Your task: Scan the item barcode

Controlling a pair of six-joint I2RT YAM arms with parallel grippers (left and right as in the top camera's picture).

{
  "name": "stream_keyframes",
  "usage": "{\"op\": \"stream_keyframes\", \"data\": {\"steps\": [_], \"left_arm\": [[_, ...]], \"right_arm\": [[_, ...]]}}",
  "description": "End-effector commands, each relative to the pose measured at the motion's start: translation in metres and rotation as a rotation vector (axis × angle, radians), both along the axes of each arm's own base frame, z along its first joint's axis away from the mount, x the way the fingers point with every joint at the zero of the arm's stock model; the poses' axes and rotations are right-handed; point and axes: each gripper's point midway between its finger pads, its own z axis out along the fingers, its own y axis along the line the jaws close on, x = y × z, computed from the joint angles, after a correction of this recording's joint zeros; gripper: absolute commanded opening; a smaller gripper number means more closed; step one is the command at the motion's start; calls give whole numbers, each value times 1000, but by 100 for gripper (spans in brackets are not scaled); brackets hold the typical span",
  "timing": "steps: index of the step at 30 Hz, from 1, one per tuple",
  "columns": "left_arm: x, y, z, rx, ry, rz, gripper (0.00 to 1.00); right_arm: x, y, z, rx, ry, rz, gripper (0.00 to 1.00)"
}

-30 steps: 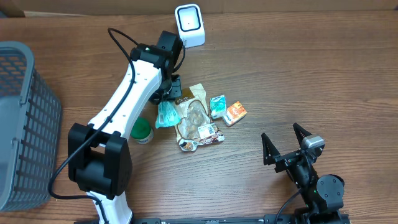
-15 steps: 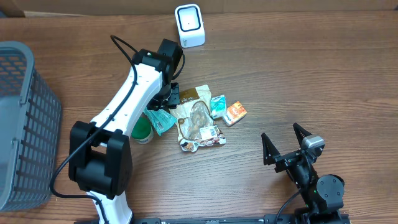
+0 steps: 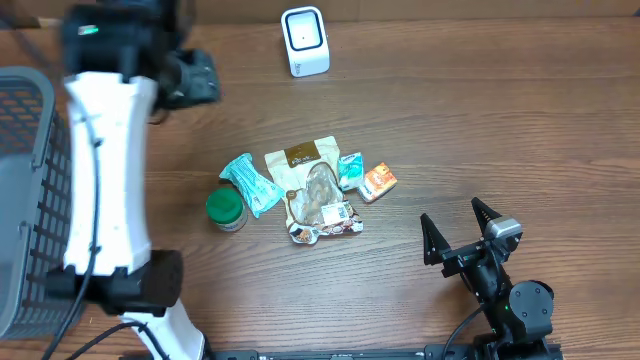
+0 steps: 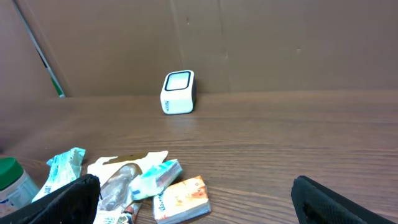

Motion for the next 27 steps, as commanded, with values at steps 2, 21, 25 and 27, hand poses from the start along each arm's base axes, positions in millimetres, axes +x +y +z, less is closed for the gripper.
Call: {"op": "stream_keyframes", "data": {"steps": [2,21,25,27], "left_arm": [[-31,62,64,-6,-187,144,99],[-102,203,54,-75,-167,599,100],[-102,202,40,-90,-122,602,100],[-103,202,36,-94,-110,603,100]], "right_arm": [[-1,1,4,-1,-17,7,100],[-1,1,4,-1,-17,7,100],[-1,1,4,-1,-17,7,100],[-1,1,4,-1,-17,7,100]]}}
